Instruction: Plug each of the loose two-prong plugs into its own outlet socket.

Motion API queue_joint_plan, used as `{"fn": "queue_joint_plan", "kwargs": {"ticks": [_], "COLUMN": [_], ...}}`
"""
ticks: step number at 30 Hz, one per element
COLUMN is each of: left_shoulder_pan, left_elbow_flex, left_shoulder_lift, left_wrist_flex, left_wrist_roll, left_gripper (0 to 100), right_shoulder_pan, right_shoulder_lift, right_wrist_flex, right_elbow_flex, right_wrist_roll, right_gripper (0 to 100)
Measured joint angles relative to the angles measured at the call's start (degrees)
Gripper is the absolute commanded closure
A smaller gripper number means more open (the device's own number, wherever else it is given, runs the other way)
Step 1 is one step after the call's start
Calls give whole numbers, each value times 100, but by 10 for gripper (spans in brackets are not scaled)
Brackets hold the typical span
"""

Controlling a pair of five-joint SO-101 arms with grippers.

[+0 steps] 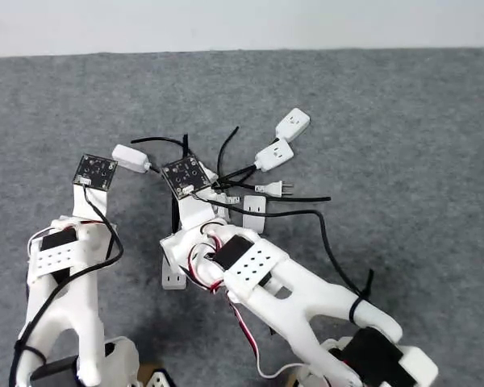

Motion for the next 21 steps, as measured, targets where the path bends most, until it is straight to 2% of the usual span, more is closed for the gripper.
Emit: {"fn": "queue_joint_plan", "kwargs": {"ticks": [9, 15, 21], "left_shoulder_pan": [0, 0, 0], "left_elbow_flex": [0, 0, 70], "left_shoulder_lift": [0, 0, -9], "left_wrist_flex": [0, 0, -9], "left_wrist_roll": [0, 0, 0], "left_gripper": [987, 987, 987], "right_shoulder_pan": [0, -35, -202], "right_shoulder_lift": [-202, -985, -993], "right_wrist_flex": [0, -457, -501], "right_elbow_flex": [158, 1099, 1196], "right_wrist_roll": [26, 554, 1090], "right_gripper": [991, 991, 991]}}
